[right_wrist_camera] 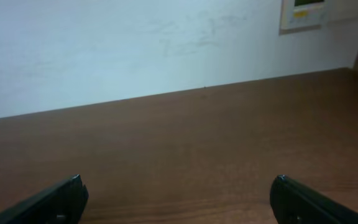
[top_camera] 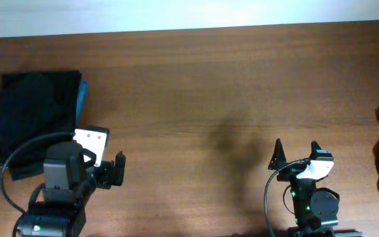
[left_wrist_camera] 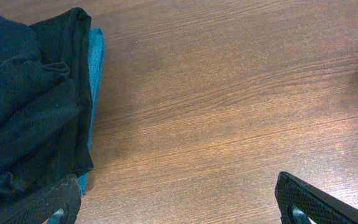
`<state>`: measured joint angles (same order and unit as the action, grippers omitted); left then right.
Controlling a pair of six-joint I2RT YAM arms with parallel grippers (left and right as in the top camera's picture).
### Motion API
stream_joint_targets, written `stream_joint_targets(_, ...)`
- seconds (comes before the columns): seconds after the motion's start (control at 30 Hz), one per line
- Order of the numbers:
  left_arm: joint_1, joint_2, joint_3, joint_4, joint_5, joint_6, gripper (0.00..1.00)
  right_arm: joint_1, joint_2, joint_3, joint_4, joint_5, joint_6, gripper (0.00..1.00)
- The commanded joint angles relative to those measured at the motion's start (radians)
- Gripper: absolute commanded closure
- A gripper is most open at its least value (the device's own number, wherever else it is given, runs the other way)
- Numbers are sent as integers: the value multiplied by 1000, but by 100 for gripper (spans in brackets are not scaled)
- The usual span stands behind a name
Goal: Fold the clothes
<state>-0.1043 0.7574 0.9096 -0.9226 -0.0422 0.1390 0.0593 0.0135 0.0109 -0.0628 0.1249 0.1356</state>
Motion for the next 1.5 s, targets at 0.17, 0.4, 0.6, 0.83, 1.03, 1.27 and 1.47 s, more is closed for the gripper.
stream_joint_targets(0.17, 2, 1, 0, 2, -7, 20, 1, -6, -9, -5, -10, -38, 1, 2)
stream_joint_targets(0.4, 2, 1, 0, 2, -7, 20, 1, -6, -8, -5, -10, -38, 0, 1)
stream_joint_targets(0.6, 2, 1, 0, 2, -7, 20, 1, -6, -8, -5, -10, -38, 1, 1)
stream_joint_targets(0.83, 2, 1, 0, 2, -7, 20, 1, -6, -8, -5, -10, -38, 0, 1)
stream_joint_targets(1.03, 2, -3, -3, 3, -7, 20, 0, -6, -8, -5, -10, -38, 0, 1)
stream_joint_targets(1.27, 2, -184, -187, 52, 2, -31, 1, -6, -8, -5, -10, -38, 0, 1)
stream_joint_targets(1.47, 2, -406, -486, 353, 48, -96, 1, -6, -8, -5, -10, -38, 0, 1)
